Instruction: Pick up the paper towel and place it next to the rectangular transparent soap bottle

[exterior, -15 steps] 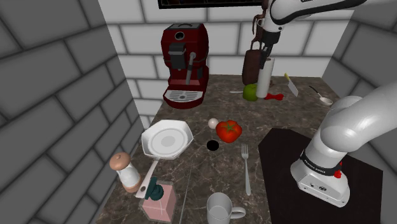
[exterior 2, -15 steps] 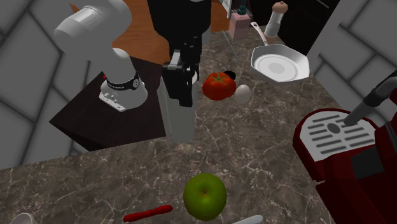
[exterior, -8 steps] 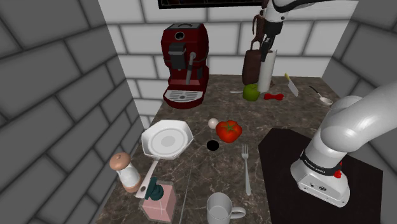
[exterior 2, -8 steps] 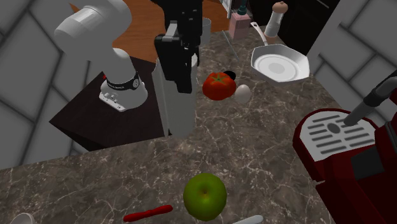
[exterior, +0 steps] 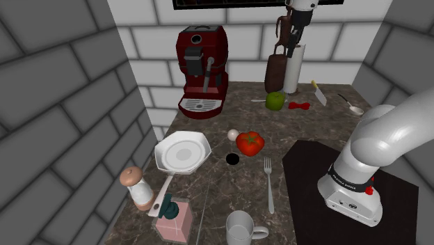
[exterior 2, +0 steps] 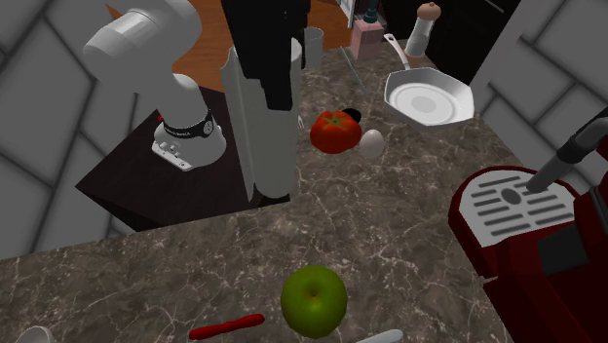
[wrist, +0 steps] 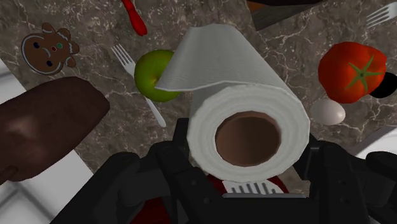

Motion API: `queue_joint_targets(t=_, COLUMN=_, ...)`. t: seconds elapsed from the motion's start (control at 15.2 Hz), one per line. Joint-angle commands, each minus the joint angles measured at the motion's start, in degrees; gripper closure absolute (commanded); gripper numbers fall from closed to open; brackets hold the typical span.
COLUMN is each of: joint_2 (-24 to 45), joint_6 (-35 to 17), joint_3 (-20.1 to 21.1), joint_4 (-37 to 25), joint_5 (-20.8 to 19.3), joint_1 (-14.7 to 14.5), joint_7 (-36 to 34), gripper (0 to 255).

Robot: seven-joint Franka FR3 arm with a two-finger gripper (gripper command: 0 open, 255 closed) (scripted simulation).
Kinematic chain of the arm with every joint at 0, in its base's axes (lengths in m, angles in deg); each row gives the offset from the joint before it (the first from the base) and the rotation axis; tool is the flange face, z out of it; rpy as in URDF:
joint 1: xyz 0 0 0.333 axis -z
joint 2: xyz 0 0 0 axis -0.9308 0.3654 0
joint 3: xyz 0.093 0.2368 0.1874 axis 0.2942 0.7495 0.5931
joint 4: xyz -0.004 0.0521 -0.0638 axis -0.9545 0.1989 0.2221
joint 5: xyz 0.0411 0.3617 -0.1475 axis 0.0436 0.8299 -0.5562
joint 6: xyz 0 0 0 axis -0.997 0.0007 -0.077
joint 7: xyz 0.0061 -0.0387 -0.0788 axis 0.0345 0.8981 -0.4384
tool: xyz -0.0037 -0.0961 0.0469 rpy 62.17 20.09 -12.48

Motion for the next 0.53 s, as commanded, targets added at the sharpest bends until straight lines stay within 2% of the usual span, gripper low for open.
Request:
queue_joint_targets(t=0.0, joint_2=0.5, joint_6=1.4, joint_3=0.1, joint_4=-1.8, joint_5=0.2, joint_1=-0.1, joint_7=0.1, gripper=255)
queue_joint_targets(t=0.46, joint_2=2.1, joint_6=6.6, joint_3=0.4, joint_4=-8.7, joint_5=0.7, joint_1=-0.4, joint_7=0.6, gripper=255)
